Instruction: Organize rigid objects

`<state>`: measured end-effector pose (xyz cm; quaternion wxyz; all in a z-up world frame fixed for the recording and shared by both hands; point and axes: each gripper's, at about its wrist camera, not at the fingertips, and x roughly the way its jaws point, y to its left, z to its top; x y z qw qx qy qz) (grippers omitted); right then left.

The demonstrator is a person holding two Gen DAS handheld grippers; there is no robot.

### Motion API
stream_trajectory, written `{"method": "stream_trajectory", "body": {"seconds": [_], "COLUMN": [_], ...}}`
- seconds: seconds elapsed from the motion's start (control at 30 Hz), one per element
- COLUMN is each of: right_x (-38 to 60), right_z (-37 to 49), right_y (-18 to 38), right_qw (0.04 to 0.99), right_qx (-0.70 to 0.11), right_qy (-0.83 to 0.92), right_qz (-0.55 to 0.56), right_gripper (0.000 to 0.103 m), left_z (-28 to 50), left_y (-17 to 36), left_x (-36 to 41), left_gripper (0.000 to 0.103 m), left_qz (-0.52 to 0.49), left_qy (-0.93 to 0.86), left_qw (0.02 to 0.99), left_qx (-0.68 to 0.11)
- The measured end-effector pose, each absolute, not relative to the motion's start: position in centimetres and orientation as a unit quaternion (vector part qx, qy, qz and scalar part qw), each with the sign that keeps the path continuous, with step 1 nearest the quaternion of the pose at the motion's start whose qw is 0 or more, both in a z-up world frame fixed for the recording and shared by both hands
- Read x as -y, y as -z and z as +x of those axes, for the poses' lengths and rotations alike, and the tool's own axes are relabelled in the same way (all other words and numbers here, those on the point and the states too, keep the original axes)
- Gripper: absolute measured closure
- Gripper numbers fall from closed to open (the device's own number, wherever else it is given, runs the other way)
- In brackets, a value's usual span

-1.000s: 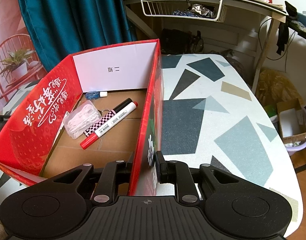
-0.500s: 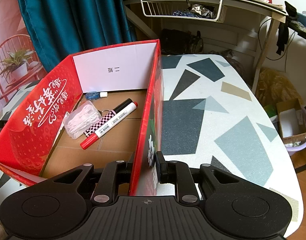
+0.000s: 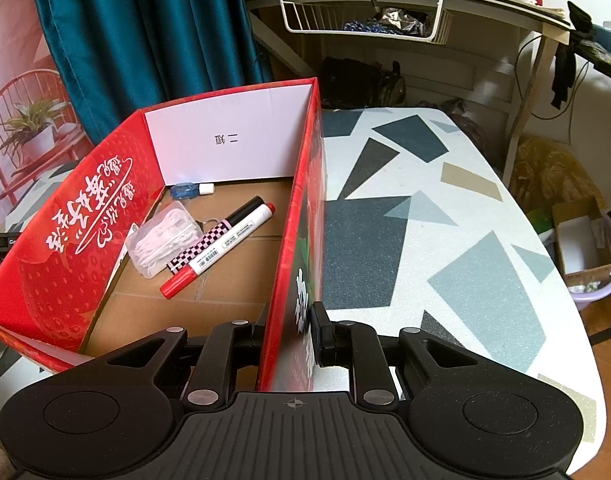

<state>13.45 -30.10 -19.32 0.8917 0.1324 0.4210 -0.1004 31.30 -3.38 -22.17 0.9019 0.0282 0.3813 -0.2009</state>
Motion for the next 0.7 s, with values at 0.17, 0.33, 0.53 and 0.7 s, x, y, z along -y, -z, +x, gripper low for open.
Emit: {"method": "stream_trajectory", "body": {"seconds": [0.17, 0.33, 0.53, 0.7], "right_x": [30.1, 30.1, 30.1, 29.9], "right_z": [13.3, 13.4, 13.6, 14.2], "right_y": [19.4, 19.4, 19.4, 19.5], "right_qw": [0.892, 0.891, 0.888, 0.884], "right_qx": [-0.419, -0.423, -0.427, -0.438], "right_qy": [0.101, 0.099, 0.102, 0.106], "right_qz": [0.135, 0.132, 0.133, 0.125], "right_gripper": [0.085, 0.085, 0.085, 0.085], "left_z": [31.1, 32.3, 32.8, 33.1], "left_y": [21.6, 22.3, 23.0, 23.5], "left_x": [2.6, 2.2, 1.2, 1.0], "left_gripper": [0.000, 0.000, 0.000, 0.000], "left_qz": [0.098, 0.183, 0.200, 0.195], "left_qy": [0.194, 0.190, 0.227, 0.232], "left_qw": [0.911, 0.907, 0.897, 0.901], "left_qx": [-0.350, -0.327, -0.321, -0.309]}}
